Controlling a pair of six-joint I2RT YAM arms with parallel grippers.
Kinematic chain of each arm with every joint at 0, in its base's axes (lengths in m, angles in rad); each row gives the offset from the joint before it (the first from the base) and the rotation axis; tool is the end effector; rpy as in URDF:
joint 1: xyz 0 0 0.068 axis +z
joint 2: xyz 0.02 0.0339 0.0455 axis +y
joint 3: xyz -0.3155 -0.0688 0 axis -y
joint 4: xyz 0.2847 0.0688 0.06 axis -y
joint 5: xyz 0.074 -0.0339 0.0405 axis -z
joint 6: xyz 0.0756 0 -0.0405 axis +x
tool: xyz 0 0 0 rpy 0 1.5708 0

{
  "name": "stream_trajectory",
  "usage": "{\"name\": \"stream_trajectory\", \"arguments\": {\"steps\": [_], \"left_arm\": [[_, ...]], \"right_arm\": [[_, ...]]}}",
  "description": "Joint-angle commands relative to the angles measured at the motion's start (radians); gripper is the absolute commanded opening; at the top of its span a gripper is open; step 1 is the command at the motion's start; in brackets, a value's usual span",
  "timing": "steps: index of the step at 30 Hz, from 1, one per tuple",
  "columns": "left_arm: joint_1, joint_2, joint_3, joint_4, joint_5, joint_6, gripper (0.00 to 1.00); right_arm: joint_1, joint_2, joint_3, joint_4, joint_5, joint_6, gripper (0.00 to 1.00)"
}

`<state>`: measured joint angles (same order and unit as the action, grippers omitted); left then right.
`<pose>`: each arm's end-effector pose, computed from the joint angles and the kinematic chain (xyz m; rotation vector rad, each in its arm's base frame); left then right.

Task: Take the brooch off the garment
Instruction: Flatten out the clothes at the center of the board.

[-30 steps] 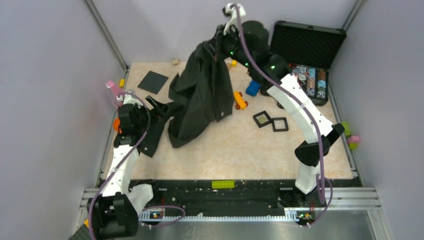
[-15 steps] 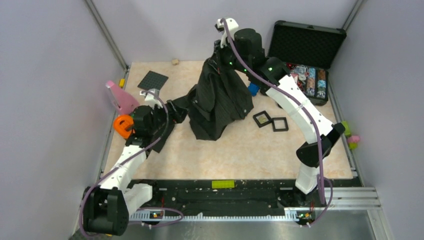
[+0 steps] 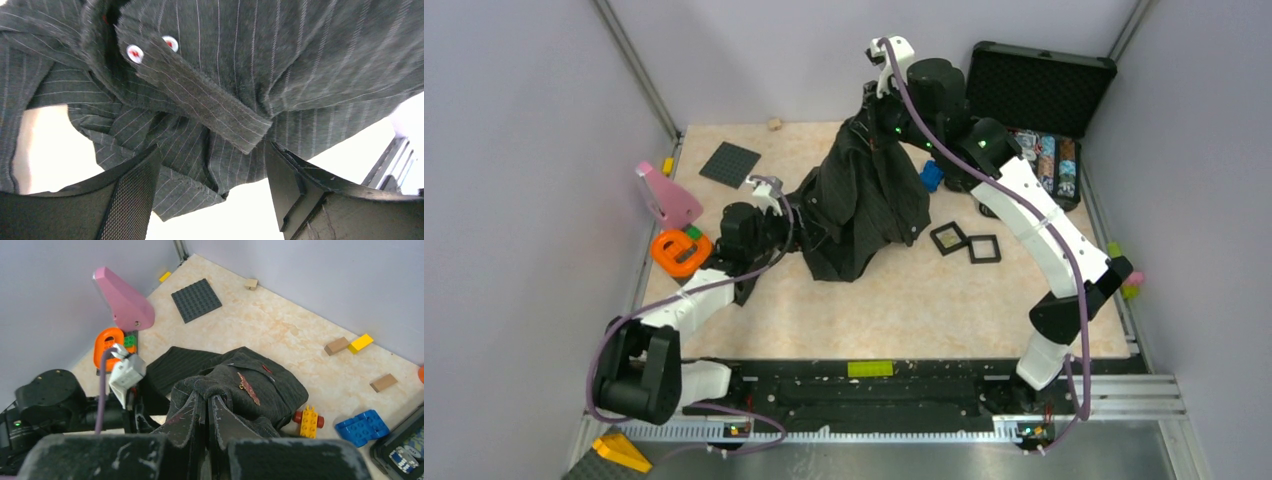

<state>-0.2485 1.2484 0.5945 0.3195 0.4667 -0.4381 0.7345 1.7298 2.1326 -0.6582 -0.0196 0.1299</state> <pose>0.2981 -0.1107 0.2407 0.1432 1.9674 -0.9009 0.3353 0.3048 0.5540 -0.5708 1.7827 0.6223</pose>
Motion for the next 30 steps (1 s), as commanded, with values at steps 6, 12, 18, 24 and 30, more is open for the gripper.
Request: {"name": "stream_trajectory", "arguments": {"steps": [6, 12, 18, 24, 30], "left_arm": [[-0.161, 0.104, 0.031, 0.200, -0.079, 0.108, 0.77], [-0.164, 0.213, 0.105, 0.214, -0.179, 0.029, 0.50], [-0.154, 0.162, 0.222, 0.100, -0.277, 0.082, 0.00], [-0.120, 0.158, 0.854, -0.582, -0.336, 0.281, 0.00], [-0.104, 0.383, 1.732, -1.077, -0.258, 0.364, 0.00]], "right_arm": [[-0.026, -0.093, -0.060, 0.086, -0.008, 0.005, 0.00], [-0.035, -0.105, -0.090, 0.086, -0.015, 0.013, 0.00], [-0.077, -0.159, -0.172, 0.115, 0.029, 0.033, 0.00], [-0.221, -0.148, -0.105, 0.166, -0.032, 0.098, 0.00], [-0.285, -0.093, 0.120, 0.168, -0.035, 0.101, 0.00]]}}
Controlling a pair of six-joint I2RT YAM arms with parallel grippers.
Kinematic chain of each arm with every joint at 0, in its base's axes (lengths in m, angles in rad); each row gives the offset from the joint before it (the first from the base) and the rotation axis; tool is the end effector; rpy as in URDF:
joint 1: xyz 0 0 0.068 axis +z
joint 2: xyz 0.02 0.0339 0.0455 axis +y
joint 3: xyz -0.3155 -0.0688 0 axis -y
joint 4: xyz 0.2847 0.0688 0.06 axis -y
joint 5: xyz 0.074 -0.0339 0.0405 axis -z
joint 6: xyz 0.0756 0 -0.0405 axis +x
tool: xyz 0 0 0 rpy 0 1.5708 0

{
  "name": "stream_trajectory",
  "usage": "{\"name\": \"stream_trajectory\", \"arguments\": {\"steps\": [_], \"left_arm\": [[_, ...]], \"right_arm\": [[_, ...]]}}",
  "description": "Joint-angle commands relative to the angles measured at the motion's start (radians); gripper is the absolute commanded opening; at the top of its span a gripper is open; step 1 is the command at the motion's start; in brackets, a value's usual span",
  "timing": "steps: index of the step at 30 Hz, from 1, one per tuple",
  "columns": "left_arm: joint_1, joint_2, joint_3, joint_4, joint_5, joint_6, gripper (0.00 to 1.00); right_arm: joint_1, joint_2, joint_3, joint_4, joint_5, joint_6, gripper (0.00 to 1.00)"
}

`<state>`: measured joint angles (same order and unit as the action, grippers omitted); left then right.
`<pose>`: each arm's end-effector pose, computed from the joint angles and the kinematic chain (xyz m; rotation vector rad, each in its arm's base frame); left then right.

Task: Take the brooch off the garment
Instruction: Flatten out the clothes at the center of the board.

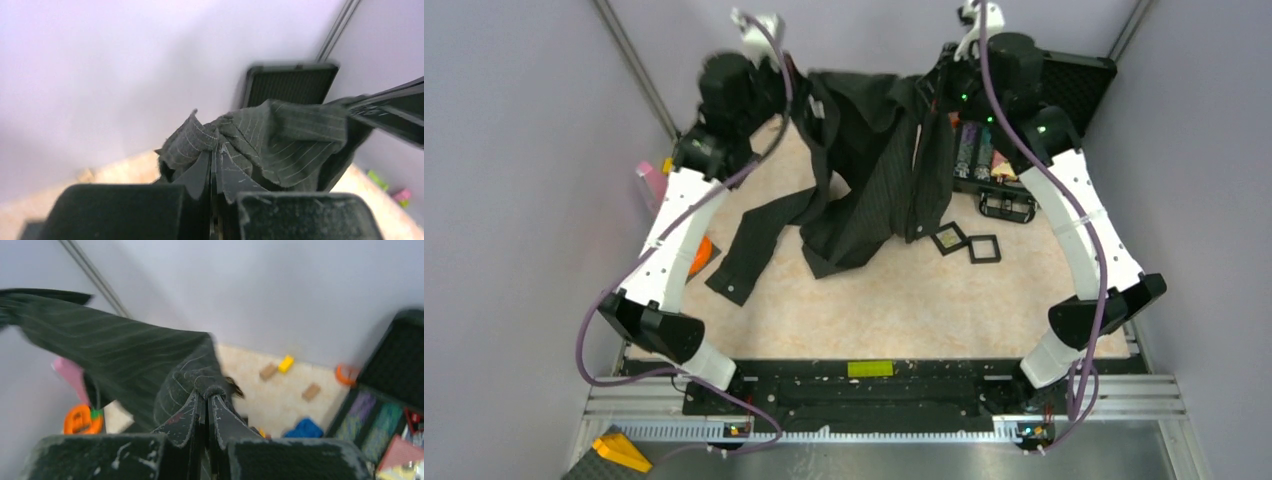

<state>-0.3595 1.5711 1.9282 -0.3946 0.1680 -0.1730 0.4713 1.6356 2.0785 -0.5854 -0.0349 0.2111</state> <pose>0.3834 -0.1576 0.5792 0.2834 1.6104 -0.5454 0.3730 0.1930 0.5833 -0.2522 1.7243 0.5340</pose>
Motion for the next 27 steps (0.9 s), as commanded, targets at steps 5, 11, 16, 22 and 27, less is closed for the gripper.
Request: {"name": "stream_trajectory", "arguments": {"steps": [5, 11, 16, 22, 27], "left_arm": [[0.043, -0.035, 0.431, -0.322, 0.106, 0.109, 0.00], [0.075, -0.215, 0.276, -0.200, 0.039, 0.164, 0.00], [0.109, -0.232, 0.244, -0.223, 0.039, 0.176, 0.00], [0.113, -0.310, -0.225, 0.000, 0.129, 0.046, 0.00], [0.117, -0.303, -0.347, 0.128, 0.127, 0.028, 0.00]], "right_arm": [[-0.039, -0.014, 0.175, 0.169, -0.010, 0.012, 0.00], [-0.040, -0.079, 0.093, 0.274, 0.032, 0.010, 0.00], [-0.040, -0.151, 0.021, 0.415, 0.014, 0.021, 0.00], [-0.039, -0.202, 0.044, 0.497, -0.025, 0.015, 0.00], [-0.039, -0.262, 0.014, 0.508, -0.045, -0.004, 0.00]]}}
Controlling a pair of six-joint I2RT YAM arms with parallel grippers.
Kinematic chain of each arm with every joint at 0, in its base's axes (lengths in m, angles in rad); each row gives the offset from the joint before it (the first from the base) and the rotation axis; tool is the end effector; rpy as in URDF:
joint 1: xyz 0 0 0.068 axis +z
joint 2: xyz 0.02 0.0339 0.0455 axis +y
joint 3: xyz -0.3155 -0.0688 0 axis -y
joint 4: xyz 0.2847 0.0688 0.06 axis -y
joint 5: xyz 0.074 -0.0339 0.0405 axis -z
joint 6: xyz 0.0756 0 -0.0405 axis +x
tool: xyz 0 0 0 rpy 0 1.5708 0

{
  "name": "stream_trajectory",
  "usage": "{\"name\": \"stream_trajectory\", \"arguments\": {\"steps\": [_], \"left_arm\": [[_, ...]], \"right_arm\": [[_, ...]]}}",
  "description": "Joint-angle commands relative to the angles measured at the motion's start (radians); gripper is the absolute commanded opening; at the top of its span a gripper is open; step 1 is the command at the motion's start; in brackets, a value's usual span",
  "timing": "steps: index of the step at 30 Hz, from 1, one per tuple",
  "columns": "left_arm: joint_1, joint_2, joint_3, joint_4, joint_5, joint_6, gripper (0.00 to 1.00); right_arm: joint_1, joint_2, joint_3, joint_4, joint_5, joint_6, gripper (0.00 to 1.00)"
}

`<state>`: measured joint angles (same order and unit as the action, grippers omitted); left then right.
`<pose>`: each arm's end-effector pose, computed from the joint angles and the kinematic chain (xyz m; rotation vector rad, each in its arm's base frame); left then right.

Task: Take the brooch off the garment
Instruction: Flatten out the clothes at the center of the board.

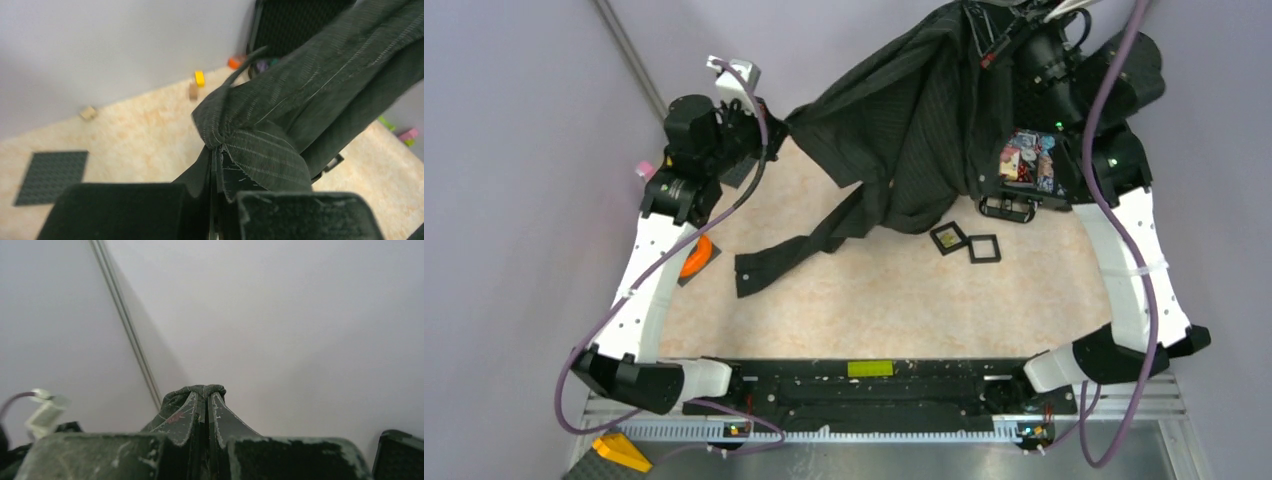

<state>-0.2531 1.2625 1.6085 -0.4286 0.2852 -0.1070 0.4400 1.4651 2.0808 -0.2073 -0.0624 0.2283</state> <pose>0.3023 -0.1002 0.5550 0.3401 1.6400 -0.5083 0.2890 0.1413 0.7000 -0.1811 1.1717 0.6262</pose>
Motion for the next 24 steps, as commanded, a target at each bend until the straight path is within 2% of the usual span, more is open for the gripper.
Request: {"name": "stream_trajectory", "arguments": {"steps": [1, 7, 15, 19, 21, 24], "left_arm": [[0.015, 0.014, -0.013, 0.166, 0.020, -0.038, 0.00], [0.023, 0.057, 0.153, 0.082, 0.021, -0.015, 0.00], [0.029, 0.088, 0.219, 0.044, 0.018, 0.000, 0.00], [0.035, 0.108, 0.215, 0.069, 0.017, -0.001, 0.00], [0.038, 0.130, 0.229, 0.082, 0.026, -0.006, 0.00], [0.039, 0.179, 0.266, 0.092, 0.064, -0.013, 0.00]], "right_arm": [[-0.008, -0.095, 0.017, 0.116, -0.021, -0.032, 0.00], [-0.008, -0.089, 0.049, 0.043, -0.009, -0.071, 0.00], [-0.009, -0.096, 0.006, 0.037, -0.031, -0.067, 0.00], [-0.009, -0.107, -0.015, -0.028, -0.094, -0.034, 0.00], [-0.009, -0.138, -0.089, -0.061, -0.150, 0.019, 0.00], [-0.007, -0.257, -0.324, 0.003, -0.286, 0.128, 0.00]]}}
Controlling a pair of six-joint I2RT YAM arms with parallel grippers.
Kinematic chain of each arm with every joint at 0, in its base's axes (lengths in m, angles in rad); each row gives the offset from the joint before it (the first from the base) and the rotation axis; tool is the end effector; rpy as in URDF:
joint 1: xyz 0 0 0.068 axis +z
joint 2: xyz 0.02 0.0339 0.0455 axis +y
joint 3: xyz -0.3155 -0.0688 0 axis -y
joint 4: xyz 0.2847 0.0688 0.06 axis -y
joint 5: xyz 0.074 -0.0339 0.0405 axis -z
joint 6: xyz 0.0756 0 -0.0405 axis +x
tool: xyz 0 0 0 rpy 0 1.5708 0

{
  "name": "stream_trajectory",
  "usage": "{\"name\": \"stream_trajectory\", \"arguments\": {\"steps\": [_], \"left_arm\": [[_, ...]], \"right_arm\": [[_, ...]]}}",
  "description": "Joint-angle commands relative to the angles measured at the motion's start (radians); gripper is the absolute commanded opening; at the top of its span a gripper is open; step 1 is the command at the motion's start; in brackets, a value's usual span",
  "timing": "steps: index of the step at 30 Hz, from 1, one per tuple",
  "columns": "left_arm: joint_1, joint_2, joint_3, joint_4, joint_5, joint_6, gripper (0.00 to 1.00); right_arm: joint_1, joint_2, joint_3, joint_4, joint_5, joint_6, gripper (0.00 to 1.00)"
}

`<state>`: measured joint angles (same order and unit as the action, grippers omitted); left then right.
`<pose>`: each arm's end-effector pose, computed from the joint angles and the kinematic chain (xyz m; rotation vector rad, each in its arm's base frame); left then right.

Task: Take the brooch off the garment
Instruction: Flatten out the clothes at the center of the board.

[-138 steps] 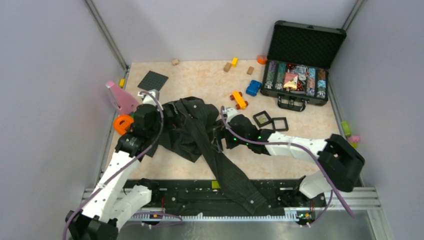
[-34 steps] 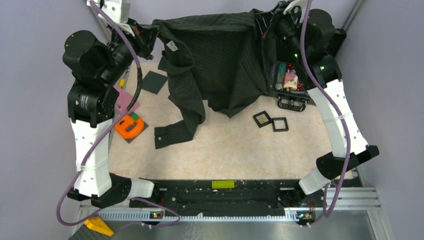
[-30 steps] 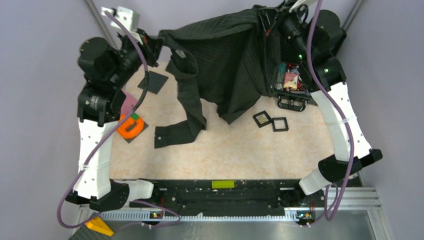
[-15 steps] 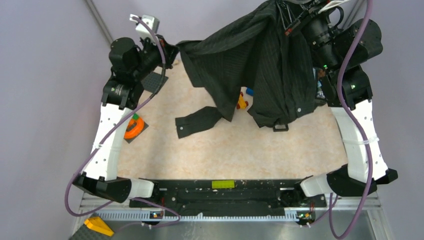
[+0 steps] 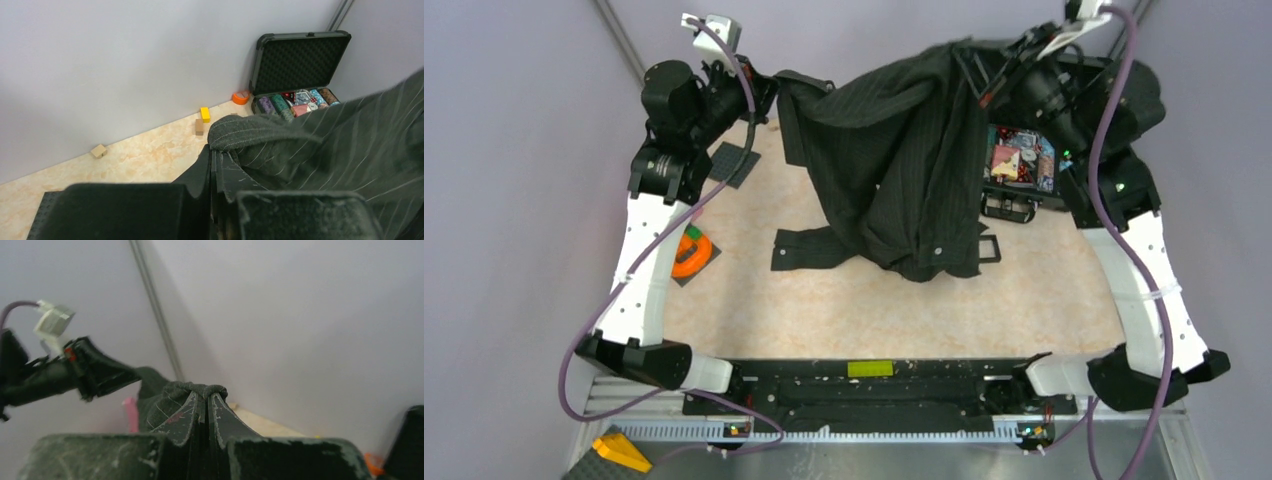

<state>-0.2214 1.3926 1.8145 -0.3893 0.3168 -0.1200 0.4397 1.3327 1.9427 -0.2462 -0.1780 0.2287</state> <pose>0.3314 -0.0987 0.6001 0.3322 1.5266 -0.5132 0.2506 0.1327 0.6852 -0.2882 1.2079 0.6899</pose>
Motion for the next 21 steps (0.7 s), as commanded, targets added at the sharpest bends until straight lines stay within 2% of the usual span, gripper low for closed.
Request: {"name": "stream_trajectory", "arguments": {"steps": [1, 2, 6, 10, 12, 14, 18, 21], "left_arm": [[0.008, 0.059, 0.063, 0.070, 0.051, -0.003, 0.00], [0.008, 0.067, 0.065, 0.099, 0.063, -0.006, 0.00], [0.008, 0.106, 0.055, 0.242, 0.169, 0.018, 0.00], [0.008, 0.189, 0.156, 0.285, 0.489, -0.005, 0.00], [0.008, 0.241, 0.250, 0.258, 0.660, -0.052, 0.00], [0.008, 0.274, 0.316, 0.238, 0.735, -0.090, 0.00], [0.013, 0.244, 0.304, 0.230, 0.766, -0.093, 0.00], [0.025, 0.226, 0.278, 0.241, 0.749, -0.098, 0.00]], "right_arm": [[0.001, -0.166, -0.282, 0.081, -0.212, 0.166, 0.00], [0.020, -0.199, -0.403, 0.116, -0.244, 0.194, 0.00], [0.211, -0.285, -0.635, 0.184, -0.214, 0.207, 0.00], [0.472, -0.213, -0.677, 0.234, -0.120, 0.166, 0.00], [0.592, -0.124, -0.616, 0.233, -0.095, 0.106, 0.00], [0.715, -0.029, -0.524, 0.218, -0.084, 0.036, 0.00], [0.869, 0.166, -0.273, 0.139, -0.025, -0.109, 0.00], [0.918, 0.320, -0.003, 0.034, 0.026, -0.173, 0.00]]}}
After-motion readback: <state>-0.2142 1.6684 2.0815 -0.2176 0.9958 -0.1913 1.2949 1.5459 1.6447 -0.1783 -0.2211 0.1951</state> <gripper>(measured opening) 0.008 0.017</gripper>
